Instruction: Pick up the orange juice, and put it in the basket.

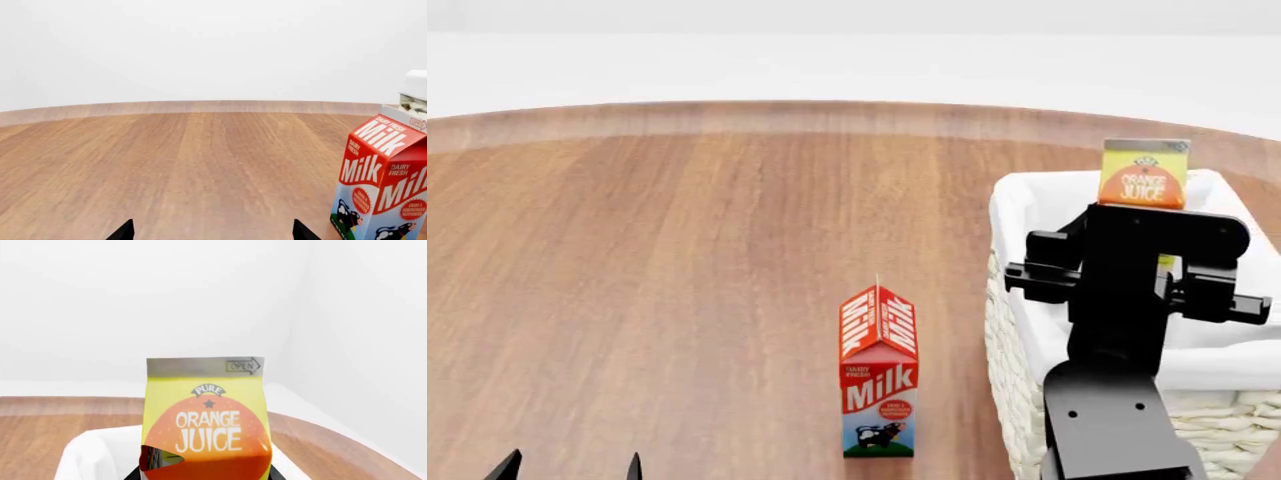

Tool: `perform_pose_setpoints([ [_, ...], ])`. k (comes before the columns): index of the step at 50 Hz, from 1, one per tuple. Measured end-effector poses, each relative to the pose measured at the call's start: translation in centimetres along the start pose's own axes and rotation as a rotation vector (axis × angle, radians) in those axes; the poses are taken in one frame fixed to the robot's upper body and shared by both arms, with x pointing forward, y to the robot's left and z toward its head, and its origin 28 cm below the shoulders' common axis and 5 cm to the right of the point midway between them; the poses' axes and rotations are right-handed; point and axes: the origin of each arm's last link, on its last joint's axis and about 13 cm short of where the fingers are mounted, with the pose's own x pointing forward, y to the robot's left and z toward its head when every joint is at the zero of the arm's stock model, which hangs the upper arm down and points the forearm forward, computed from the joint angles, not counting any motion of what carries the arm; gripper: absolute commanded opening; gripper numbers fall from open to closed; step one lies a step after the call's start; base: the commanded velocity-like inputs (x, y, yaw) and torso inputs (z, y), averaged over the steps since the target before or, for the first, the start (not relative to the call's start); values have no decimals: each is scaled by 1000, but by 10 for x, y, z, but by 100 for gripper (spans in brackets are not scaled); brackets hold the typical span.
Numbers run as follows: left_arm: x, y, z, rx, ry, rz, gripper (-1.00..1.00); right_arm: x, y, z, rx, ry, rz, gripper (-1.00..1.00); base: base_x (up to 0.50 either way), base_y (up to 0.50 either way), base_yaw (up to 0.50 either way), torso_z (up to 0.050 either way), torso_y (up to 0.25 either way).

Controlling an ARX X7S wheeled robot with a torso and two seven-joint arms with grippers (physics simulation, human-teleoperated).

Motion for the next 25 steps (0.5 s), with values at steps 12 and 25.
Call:
perform_pose_setpoints([
  [12,0,0,0,0,0,0,100,1,1,1,-11,-8,5,100,0,0,0,0,1],
  [25,0,0,0,0,0,0,100,1,2,4,-28,-22,15,100,0,0,0,0,0],
])
